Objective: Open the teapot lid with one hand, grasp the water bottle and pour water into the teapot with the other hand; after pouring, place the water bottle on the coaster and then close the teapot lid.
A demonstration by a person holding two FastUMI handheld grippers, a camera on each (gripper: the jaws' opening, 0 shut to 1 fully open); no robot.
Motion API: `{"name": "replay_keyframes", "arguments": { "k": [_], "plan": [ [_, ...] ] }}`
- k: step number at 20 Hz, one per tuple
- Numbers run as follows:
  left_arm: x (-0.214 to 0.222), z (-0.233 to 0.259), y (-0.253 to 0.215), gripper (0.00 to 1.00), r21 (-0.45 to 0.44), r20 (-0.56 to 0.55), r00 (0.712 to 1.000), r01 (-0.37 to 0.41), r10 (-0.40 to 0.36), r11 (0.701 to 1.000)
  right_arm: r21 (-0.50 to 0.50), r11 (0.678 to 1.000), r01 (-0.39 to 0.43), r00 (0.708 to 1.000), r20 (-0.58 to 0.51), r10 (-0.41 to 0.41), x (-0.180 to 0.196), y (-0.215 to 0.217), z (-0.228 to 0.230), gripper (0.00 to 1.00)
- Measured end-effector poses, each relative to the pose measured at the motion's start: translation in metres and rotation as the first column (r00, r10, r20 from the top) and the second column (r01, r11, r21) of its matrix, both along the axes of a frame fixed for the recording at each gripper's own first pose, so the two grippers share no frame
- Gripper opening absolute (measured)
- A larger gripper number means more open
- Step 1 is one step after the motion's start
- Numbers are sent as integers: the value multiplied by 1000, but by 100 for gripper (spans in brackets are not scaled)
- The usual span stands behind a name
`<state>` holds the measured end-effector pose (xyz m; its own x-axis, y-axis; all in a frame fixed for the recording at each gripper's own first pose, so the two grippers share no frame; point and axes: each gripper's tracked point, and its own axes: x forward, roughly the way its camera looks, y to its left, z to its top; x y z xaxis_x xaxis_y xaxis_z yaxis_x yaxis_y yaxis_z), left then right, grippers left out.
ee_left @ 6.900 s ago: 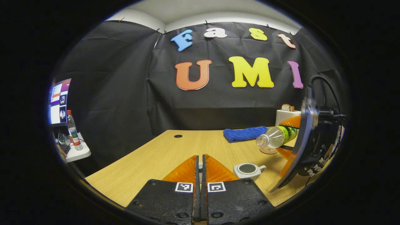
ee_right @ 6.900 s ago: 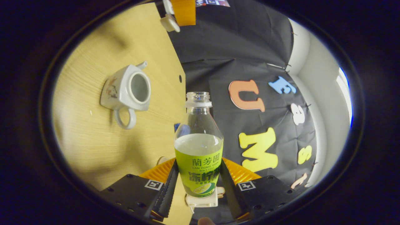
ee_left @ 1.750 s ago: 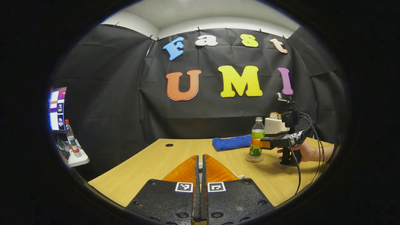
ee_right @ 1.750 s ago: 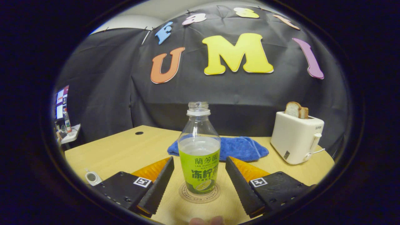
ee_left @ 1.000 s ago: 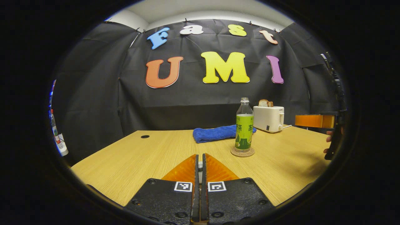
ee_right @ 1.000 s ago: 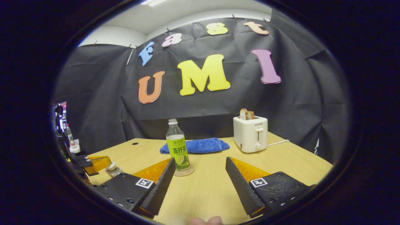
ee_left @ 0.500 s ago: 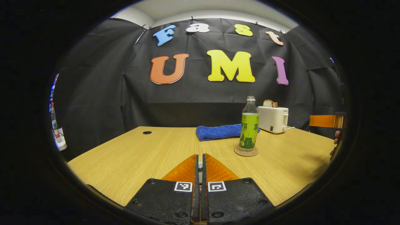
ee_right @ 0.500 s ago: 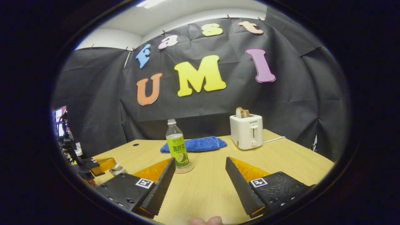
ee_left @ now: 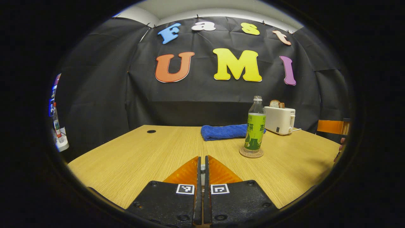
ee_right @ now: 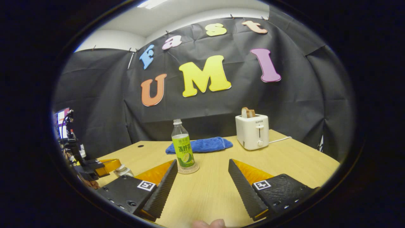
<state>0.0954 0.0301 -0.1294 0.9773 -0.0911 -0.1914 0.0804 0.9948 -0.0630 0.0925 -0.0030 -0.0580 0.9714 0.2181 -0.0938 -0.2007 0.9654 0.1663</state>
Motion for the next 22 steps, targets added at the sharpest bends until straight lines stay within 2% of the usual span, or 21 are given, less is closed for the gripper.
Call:
{"name": "replay_keyframes", "arguments": {
  "k": [4, 7, 8, 9, 10, 12, 13, 15, 17, 18, 19, 22],
  "plan": [
    [-2, -9, -2, 7, -10, -33, 999, 5, -5, 1000, 1, 1000, -2, 1000, 11, 2, -2, 0, 2, 96],
    [-2, -8, -2, 8, 14, -41, 999, -7, 8, 1000, 3, 1000, -3, 1000, 10, 3, -4, 2, 1, 96],
    [-2, -9, 3, 12, 32, -54, 998, -22, 24, 999, 5, 1000, -2, 1000, 8, 2, -6, 2, 0, 92],
    [-3, -9, 7, 33, 50, -65, 997, -40, 43, 998, 5, 1000, 3, 1000, 8, -3, -6, 2, 0, 92],
    [-3, -8, 7, 44, 56, -69, 997, -44, 47, 997, -4, 1000, 14, 1000, 7, -14, -5, 0, -2, 96],
    [-5, 3, 7, 79, 34, -42, 998, -56, 57, 998, -38, 998, 44, 999, 18, -43, -5, -5, -2, 96],
    [-8, 12, 9, 97, 23, -28, 997, -69, 70, 997, -50, 997, 58, 998, 24, -57, -6, -7, -1, 92],
    [-16, 31, 11, 95, 2, 3, 996, -87, 87, 996, -65, 996, 68, 997, 45, -65, -10, -6, 5, 96],
    [-24, 54, 8, 96, -13, 34, 995, -91, 92, 996, -80, 994, 76, 995, 76, -70, -16, -6, 18, 96],
    [-27, 64, 8, 96, -12, 45, 994, -96, 96, 995, -83, 993, 80, 993, 95, -72, -19, -6, 27, 92],
    [-32, 75, 6, 96, -14, 62, 994, -94, 95, 995, -84, 993, 81, 990, 118, -71, -22, -5, 37, 96],
    [-49, 105, -7, 96, -19, 122, 990, -72, 73, 997, -80, 994, 74, 986, 154, -61, -35, 0, 59, 96]
  ]
}}
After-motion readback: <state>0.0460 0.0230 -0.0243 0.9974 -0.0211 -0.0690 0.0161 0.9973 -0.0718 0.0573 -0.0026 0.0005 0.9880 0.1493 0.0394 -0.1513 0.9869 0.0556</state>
